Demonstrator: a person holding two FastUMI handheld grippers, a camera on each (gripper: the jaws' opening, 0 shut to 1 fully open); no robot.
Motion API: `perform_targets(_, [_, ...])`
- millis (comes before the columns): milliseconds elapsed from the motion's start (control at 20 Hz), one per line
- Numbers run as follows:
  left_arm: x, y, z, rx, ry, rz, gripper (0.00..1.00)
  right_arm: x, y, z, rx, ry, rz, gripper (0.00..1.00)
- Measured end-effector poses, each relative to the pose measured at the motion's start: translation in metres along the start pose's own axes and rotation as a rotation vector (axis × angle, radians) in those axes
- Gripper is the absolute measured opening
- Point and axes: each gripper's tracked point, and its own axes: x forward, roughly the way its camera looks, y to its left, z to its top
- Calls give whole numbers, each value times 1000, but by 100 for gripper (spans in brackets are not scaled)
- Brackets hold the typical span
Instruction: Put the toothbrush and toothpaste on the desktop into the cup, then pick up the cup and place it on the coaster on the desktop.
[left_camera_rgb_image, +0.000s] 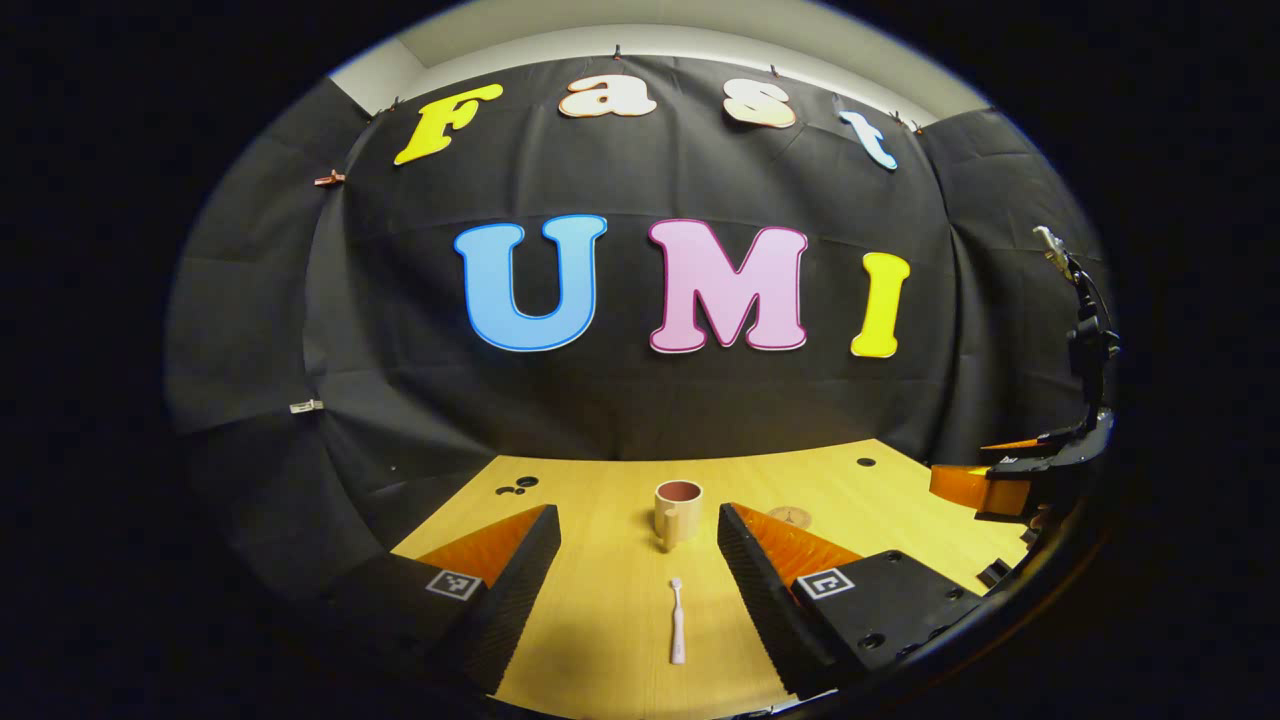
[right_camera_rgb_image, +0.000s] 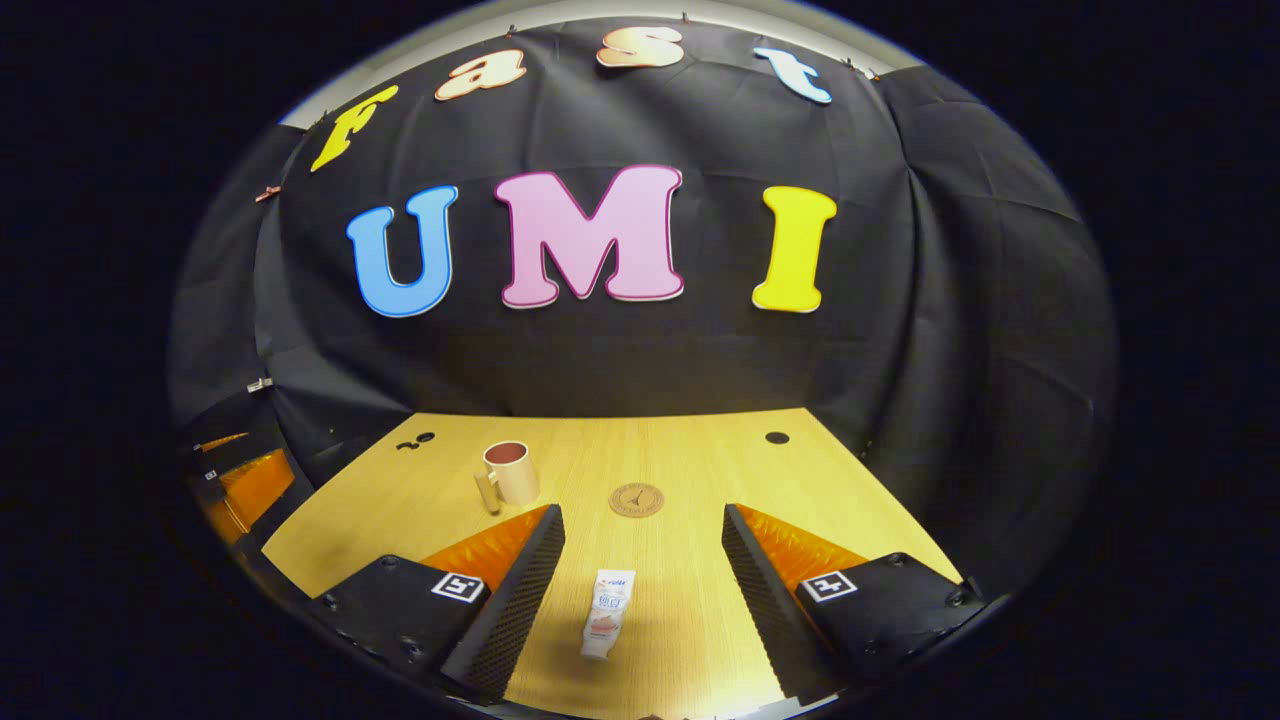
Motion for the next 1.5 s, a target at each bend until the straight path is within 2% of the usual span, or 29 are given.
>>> perform_targets(500, [-9, 35, -38, -9, 114, 174, 99, 62, 43, -88, -30, 342, 110, 98])
perform_targets(800, [-12, 46, -63, -34, 209, 280, 99, 92, 50, -155, -108, 519, 125, 98])
perform_targets(950, [-8, 46, -76, -34, 253, 332, 99, 94, 46, -196, -102, 637, 117, 98])
perform_targets(1100, [-2, 35, -85, -28, 283, 331, 99, 98, 42, -222, -73, 724, 106, 98])
perform_targets(1400, [8, 16, -102, -25, 341, 331, 99, 119, 41, -230, -63, 749, 94, 97])
perform_targets(1500, [10, 10, -108, -27, 359, 328, 99, 121, 35, -233, -93, 763, 64, 96])
